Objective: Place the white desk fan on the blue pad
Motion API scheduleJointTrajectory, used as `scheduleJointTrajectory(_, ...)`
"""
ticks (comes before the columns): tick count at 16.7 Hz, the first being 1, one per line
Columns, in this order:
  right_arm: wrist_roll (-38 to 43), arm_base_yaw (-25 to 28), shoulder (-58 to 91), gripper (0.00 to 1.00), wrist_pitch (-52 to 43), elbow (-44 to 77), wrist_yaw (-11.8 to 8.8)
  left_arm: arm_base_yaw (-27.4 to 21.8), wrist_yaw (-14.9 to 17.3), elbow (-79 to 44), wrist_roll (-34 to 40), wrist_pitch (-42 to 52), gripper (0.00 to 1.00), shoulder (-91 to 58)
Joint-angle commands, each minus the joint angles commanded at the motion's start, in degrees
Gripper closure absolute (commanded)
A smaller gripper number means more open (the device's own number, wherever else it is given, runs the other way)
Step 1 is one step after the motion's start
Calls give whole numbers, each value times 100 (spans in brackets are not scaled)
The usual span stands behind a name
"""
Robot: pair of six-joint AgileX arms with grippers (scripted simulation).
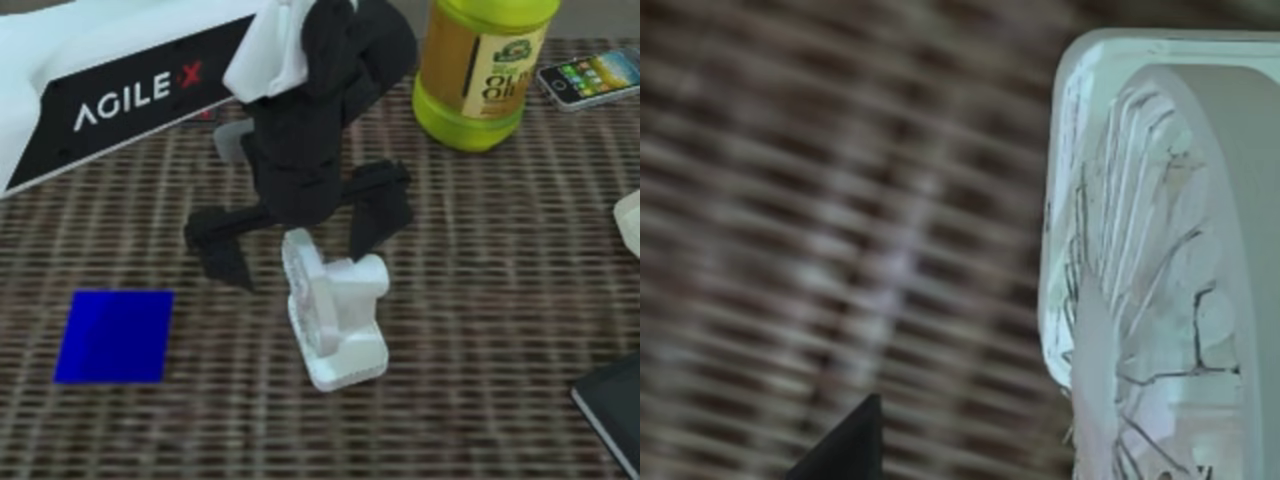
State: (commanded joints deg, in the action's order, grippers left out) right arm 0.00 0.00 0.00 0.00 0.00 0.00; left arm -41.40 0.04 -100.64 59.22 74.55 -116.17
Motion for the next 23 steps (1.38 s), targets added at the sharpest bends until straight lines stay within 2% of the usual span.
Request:
scheduleJointTrajectory(11,0,0,0,0,0,0,0,0,0,0,0,0,98,0)
scheduleJointTrajectory(23,0,0,0,0,0,0,0,16,3,-256,10,229,100,-8)
